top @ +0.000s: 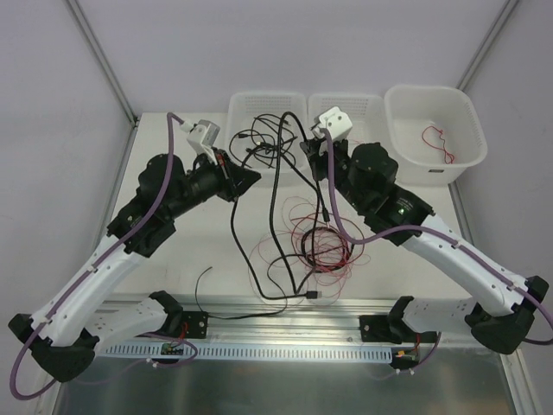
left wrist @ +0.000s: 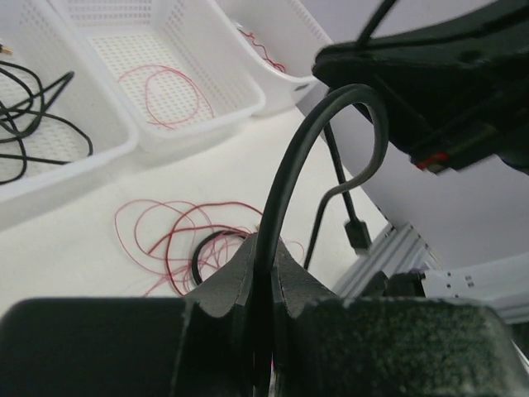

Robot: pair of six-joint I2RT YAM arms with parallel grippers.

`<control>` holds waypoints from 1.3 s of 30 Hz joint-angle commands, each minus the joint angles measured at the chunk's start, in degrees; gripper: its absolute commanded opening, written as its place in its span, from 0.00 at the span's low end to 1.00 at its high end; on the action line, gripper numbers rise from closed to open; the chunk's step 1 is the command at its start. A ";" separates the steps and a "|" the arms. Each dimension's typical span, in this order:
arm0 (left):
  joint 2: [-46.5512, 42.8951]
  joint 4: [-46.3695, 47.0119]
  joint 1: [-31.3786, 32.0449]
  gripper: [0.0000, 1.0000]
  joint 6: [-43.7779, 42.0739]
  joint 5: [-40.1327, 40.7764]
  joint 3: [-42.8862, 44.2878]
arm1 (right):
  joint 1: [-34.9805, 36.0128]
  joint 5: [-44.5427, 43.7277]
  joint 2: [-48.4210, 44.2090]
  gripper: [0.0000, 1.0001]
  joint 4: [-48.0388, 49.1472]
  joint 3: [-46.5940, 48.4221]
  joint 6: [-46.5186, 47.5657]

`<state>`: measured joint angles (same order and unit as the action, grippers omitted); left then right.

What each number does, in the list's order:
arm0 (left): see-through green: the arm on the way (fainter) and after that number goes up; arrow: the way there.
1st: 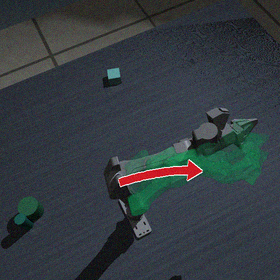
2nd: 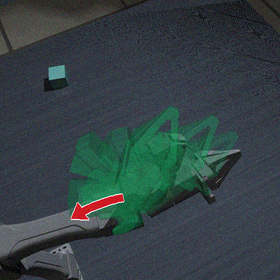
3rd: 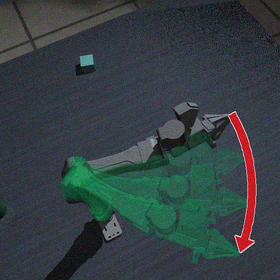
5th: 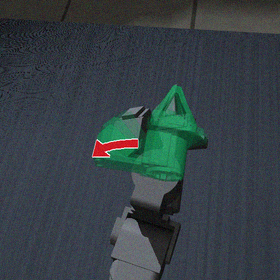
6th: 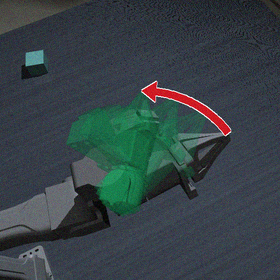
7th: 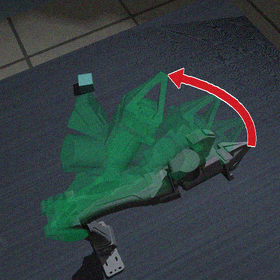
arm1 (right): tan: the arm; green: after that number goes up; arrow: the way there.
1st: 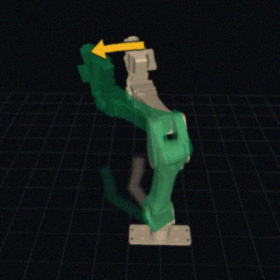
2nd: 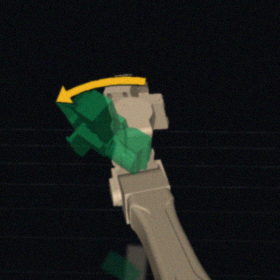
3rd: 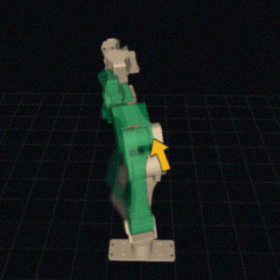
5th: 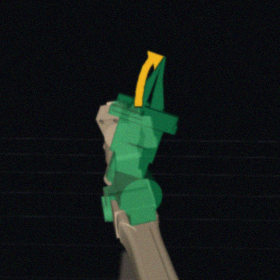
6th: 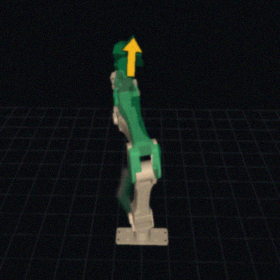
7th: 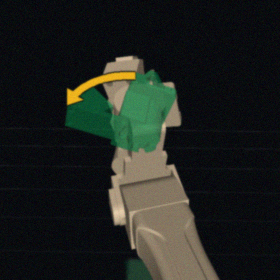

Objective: Untangle the cables

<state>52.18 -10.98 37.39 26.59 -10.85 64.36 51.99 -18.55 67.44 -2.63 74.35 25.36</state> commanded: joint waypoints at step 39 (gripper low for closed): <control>58.55 24.61 -24.38 0.00 -3.02 12.15 41.90 | -20.43 14.86 65.89 0.58 4.48 52.67 -19.74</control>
<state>109.71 7.77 13.72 26.72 -1.52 104.66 31.99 -3.81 134.41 1.85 124.07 6.57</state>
